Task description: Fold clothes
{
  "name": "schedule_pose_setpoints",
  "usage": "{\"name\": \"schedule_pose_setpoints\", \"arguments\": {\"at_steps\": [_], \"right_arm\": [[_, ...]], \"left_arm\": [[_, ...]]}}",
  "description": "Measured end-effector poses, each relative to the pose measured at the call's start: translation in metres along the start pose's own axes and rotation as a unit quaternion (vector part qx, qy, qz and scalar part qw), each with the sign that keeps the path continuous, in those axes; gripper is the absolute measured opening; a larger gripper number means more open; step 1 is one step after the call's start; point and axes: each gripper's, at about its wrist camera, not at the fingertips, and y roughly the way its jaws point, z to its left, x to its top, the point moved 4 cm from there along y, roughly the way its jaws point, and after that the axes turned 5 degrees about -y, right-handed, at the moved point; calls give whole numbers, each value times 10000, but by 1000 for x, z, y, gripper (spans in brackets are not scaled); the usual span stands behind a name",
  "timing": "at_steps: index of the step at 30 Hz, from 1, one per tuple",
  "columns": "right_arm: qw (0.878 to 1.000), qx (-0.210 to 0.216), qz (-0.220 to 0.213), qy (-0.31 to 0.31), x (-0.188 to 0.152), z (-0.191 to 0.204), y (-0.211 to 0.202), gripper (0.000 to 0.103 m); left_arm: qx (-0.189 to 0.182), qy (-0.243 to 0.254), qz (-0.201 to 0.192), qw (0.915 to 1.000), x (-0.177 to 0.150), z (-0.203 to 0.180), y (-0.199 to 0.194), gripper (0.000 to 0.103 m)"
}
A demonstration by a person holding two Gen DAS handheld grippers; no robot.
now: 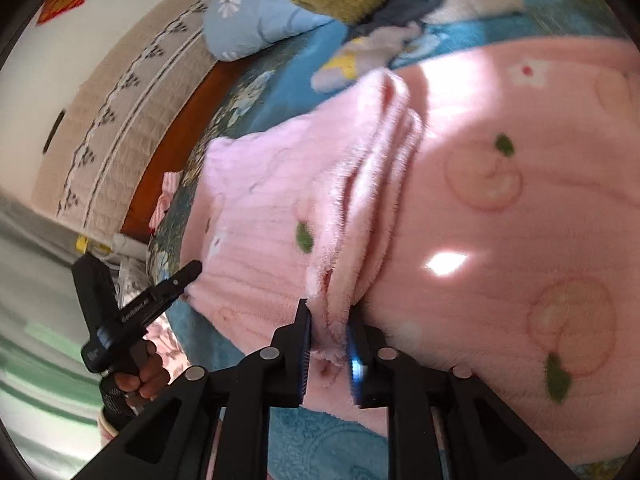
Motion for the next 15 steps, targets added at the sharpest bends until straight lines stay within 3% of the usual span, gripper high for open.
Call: {"name": "schedule_pose_setpoints", "arguments": {"at_steps": [4,8,11,15], "right_arm": [[9987,-135,-485,-4,9,0,-39,38],[9892,-284,-1335,529,13,-30,-113,47],[9743,-644,-1913,998,-2,-70,-177,53],[9430,-1016,-2626,1772,-43,-129,-260,62]], "left_arm": [[71,130,7,9999,-5,-19,-14,30],[-324,668,-146,9971,-15,-72,-26,30],[-755,1160,-163,9902,-26,-118,-25,32],[-860,1428,195,9858,-48,-161,5,33]]}}
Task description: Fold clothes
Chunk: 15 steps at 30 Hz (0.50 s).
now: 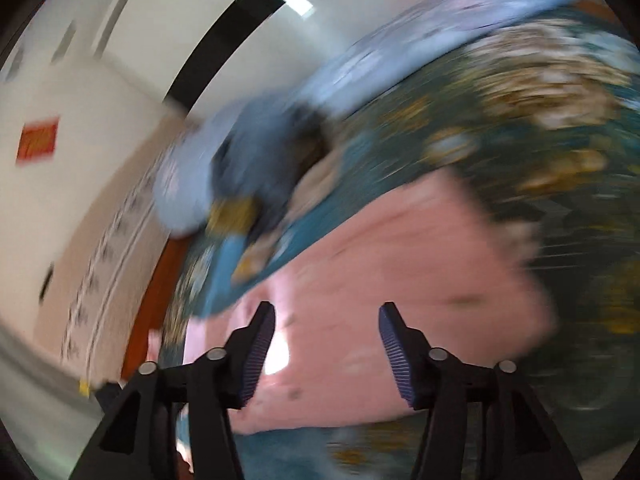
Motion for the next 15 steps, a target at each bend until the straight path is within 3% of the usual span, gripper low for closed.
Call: {"name": "schedule_pose_setpoints", "arguments": {"at_steps": [3,7,12,15], "right_arm": [[9976,-218,-97,656,-1,-48,-21,63],[9905,-402,362,1261,-8,-90,-9,64],[9852,-175,858,1473,-27,-91,36,67],[9870,-47,611,1487,-28,-91,46,71]], "left_arm": [[88,-40,220,9997,-12,-9,20,33],[264,-12,148,9995,-20,-12,24,34],[-2,-338,111,9994,-25,-2,22,34],[18,-329,33,9995,-28,-5,22,34]]}}
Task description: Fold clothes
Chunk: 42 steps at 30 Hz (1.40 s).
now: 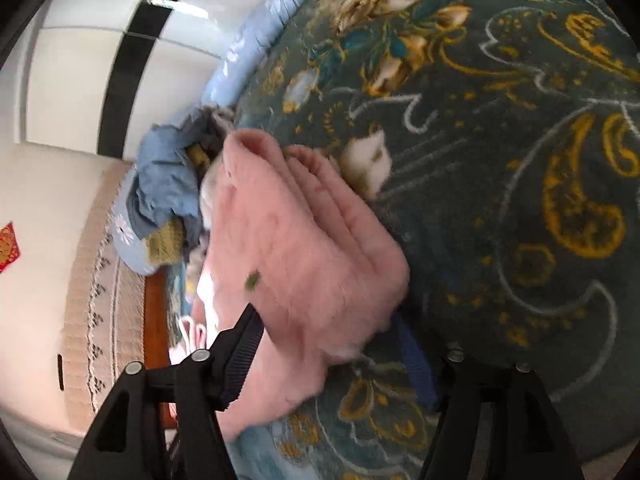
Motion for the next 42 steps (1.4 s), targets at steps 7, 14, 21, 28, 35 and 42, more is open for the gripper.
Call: {"name": "schedule_pose_setpoints", "arguments": {"at_steps": [7,14,21,28,35,42], "right_arm": [[9991,179,-359,-105,6,9,-1,65],[9972,-193,-513,-512,6,19,-2,32],[9928,-455,-788,-783,12,68,-11,30],[9762,-237,-1188,-1801,6,207,-21,28],[9349,177,-1109,-3366,-59,371,10,28],[8617,-141,-107,-5071,-193,477,125,28]], "left_arm": [[19,-11,-59,10000,1,-1,3,37],[-214,-17,-114,9997,1,3,-3,37],[-789,142,-532,9954,18,23,-47,38],[-840,-637,-1122,9881,35,108,-77,38],[-914,-1156,-1600,9761,42,156,-101,41],[-981,-1660,-1781,9649,42,193,-113,41]]}}
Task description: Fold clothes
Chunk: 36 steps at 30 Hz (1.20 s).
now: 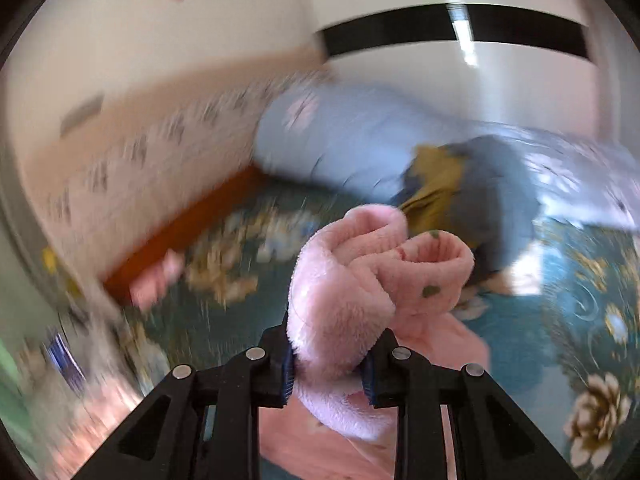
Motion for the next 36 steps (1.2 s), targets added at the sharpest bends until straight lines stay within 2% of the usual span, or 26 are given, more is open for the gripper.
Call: {"name": "schedule_pose_setpoints", "arguments": {"at_steps": [5,9,11,16,19,21,24,27,32,36], "right_arm": [[9936,-22,865,-724,-40,73,84,28],[9835,-149,1477,-1037,-89,92,122,28],[9781,-193,1689,-1196,-105,97,133,32],[9792,1,1594,-1256,-99,100,123,43],[9831,456,1400,-1083,-85,96,107,52],[9860,778,1182,-877,-75,89,91,54],[9900,1009,775,-611,-64,67,67,59],[9952,822,442,-287,-68,18,42,61],[9967,298,402,637,-114,-86,19,62],[9877,30,330,1530,-157,-161,5,62]], "left_arm": [[26,-191,-80,9998,7,16,-9,41],[82,-364,-108,9992,12,31,-12,41],[123,-421,-73,9990,12,35,-11,42],[156,-482,-7,9987,9,39,-8,43],[119,-412,16,9991,7,35,-8,43],[73,-359,40,9993,6,32,-7,43],[-36,-257,97,9996,2,26,-7,43],[-207,-147,210,9995,-2,19,-5,50],[-93,-123,549,9984,-12,13,14,54],[-124,-446,610,9971,-9,14,29,54]]}}
